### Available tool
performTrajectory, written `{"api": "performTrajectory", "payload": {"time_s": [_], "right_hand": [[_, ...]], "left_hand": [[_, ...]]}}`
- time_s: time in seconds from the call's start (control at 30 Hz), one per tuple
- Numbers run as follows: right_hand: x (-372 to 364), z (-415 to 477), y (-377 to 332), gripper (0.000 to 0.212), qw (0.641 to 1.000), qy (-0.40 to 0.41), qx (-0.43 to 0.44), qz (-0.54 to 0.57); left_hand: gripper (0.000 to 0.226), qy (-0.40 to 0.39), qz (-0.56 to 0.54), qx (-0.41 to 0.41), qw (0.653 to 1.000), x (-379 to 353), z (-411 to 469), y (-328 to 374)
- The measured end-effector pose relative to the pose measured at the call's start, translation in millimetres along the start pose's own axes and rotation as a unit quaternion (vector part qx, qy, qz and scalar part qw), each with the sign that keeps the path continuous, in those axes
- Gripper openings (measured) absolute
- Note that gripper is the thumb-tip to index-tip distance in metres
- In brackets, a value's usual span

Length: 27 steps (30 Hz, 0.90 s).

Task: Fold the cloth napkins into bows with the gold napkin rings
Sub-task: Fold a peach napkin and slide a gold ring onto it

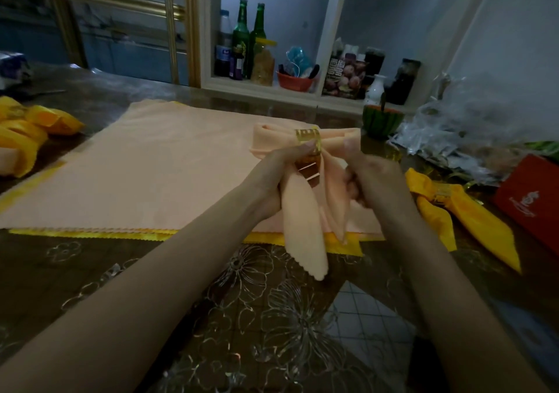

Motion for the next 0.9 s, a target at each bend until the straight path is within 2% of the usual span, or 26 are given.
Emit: {"api": "performTrajectory", "payload": {"time_s": [0.03, 0.07, 0.1, 0.17, 0.23, 0.27, 0.33, 0.4, 0.53, 0.67, 0.73, 0.8, 0.9], "right_hand": [[13.6, 3.6, 6.7, 0.038, 0.998, 0.051, -0.010, 0.031], [15.4, 5.5, 16.1, 0.038, 0.996, 0.055, -0.039, 0.058], [7.5, 4.5, 25.5, 0.040, 0.992, 0.025, -0.085, 0.094], [-17.3, -1.3, 37.4, 0.042, 0.958, -0.052, -0.169, 0.228], [-20.2, -1.3, 39.3, 0.028, 0.923, -0.043, -0.189, 0.331], [-13.9, 0.8, 42.1, 0.018, 0.921, -0.017, -0.189, 0.341], [-4.5, 2.7, 49.3, 0.011, 0.920, 0.024, -0.199, 0.336], [-2.0, 4.1, 54.3, 0.020, 0.923, 0.037, -0.206, 0.321], [8.2, 5.2, 50.4, 0.035, 0.970, 0.064, -0.157, 0.172], [12.0, 4.2, 48.3, 0.039, 0.978, 0.077, -0.143, 0.134], [12.4, 4.9, 50.7, 0.040, 0.978, 0.074, -0.146, 0.131], [15.5, 5.7, 55.0, 0.042, 0.976, 0.082, -0.153, 0.129], [28.5, 5.5, 60.9, 0.039, 0.971, 0.112, -0.172, 0.120]], "left_hand": [[0.014, -0.007, 0.001, 0.002, 1.000, -1.6, -0.4, -0.4], [0.017, -0.015, 0.005, 0.008, 1.000, -4.8, -1.0, -2.8], [0.018, -0.022, 0.012, 0.015, 1.000, -7.7, -1.8, -5.5], [0.018, -0.027, 0.027, 0.025, 0.999, -10.0, -3.1, -10.4], [0.024, -0.026, 0.052, 0.031, 0.998, -11.3, -3.9, -13.3], [0.029, -0.026, 0.067, 0.031, 0.997, -13.0, -3.6, -14.0], [0.037, -0.023, 0.099, 0.028, 0.994, -14.4, -3.9, -13.5], [0.035, -0.013, 0.115, 0.014, 0.993, -13.3, -2.4, -10.4], [0.024, 0.086, 0.181, -0.057, 0.978, 6.9, -1.0, 4.9], [0.019, 0.125, 0.255, -0.137, 0.949, 7.6, -9.5, 21.0], [0.020, 0.142, 0.247, -0.118, 0.951, 11.8, -9.5, 16.4], [0.026, 0.143, 0.220, -0.057, 0.963, 13.5, -8.3, 4.4], [0.037, 0.106, 0.113, 0.023, 0.988, 2.4, -9.7, -14.4]]}}
Point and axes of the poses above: each hand's wrist, its own z-axis towards the middle knuckle, its own x-axis out of the back of the hand, y = z × x, the point moved 10 cm from there along z, towards the middle knuckle, and after that the axes turned 5 degrees about z, right-handed, at the moved point
